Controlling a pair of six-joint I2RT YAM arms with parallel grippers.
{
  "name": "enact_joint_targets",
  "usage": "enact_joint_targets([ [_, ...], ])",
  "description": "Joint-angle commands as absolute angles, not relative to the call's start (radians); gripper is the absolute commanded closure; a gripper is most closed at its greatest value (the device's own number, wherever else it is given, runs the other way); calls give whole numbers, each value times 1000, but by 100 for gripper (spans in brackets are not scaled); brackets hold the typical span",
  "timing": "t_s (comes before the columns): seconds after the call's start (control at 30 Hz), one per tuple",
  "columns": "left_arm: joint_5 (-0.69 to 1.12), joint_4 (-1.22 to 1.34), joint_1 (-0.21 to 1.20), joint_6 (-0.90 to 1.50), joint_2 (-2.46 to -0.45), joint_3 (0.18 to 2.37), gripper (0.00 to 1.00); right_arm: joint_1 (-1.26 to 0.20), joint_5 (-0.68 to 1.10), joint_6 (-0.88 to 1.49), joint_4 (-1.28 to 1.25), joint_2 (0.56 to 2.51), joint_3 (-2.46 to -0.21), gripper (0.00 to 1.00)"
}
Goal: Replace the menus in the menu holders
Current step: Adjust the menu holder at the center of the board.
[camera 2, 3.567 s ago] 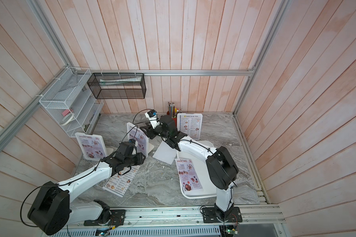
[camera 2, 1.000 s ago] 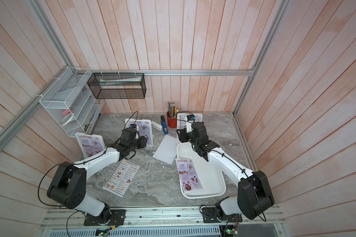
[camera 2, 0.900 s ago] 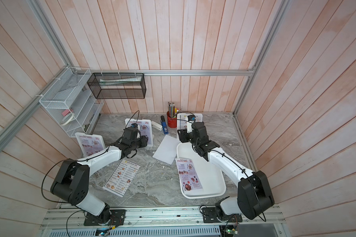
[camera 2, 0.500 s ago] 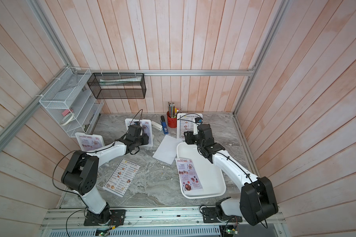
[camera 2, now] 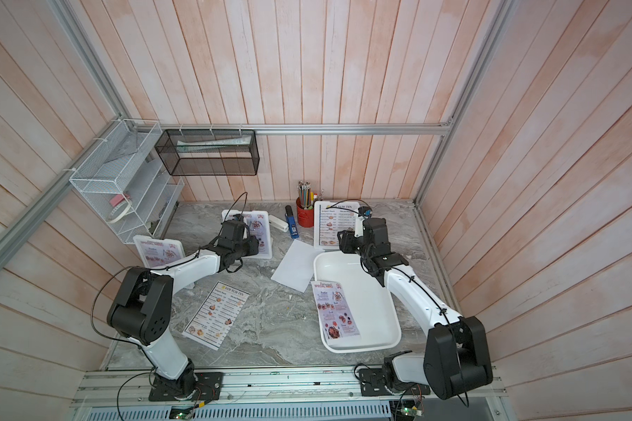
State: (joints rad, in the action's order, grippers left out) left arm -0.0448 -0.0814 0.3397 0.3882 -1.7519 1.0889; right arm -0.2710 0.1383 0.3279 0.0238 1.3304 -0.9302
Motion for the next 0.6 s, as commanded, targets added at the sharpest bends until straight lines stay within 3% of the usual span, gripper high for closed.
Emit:
enact_joint_targets([
  [0.0,-10,-75,347,393,-1689,1068,53,-208,178,283,1,1344,-924,45],
  [0.13,-11,-119,369,415,-1620,1032,52,-101,271,263,-97,1371,-903,42],
  [0.4,0,-210,419,470,-1483,957,49,21,438,159,-210,1495,-948,21],
  [0.57,-1,-267,431,483,-1418,929,49,57,600,110,-241,1620,-1025,20],
])
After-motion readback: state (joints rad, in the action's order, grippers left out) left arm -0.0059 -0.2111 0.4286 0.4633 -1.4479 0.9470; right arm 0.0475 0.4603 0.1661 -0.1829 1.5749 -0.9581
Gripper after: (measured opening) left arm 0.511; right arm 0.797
